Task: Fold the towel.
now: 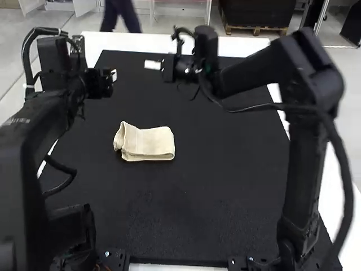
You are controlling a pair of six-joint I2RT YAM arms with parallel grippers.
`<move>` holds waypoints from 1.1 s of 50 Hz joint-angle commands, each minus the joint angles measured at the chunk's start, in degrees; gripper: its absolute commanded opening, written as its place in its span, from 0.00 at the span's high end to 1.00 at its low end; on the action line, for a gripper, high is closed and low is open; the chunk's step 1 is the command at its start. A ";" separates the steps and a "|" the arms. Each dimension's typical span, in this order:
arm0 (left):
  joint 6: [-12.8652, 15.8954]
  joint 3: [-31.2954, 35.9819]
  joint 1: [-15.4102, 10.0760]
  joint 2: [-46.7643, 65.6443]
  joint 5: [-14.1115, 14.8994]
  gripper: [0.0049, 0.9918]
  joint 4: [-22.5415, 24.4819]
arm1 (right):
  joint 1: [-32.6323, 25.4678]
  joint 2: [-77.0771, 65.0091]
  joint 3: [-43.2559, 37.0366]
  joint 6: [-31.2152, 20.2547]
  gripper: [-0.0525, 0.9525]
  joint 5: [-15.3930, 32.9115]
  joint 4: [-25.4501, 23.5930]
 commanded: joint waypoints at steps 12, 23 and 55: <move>-5.42 2.87 -4.02 -8.70 -3.13 0.03 -2.26 | -4.80 -18.94 -6.26 2.75 0.93 0.16 1.23; -6.92 3.05 -5.25 -12.74 -1.90 0.04 -2.26 | -9.90 -30.98 -8.19 5.47 0.92 -0.19 1.32; -10.52 1.38 -10.35 -25.57 -1.19 0.05 -1.03 | -24.23 -57.17 -20.41 10.48 0.91 -1.95 4.49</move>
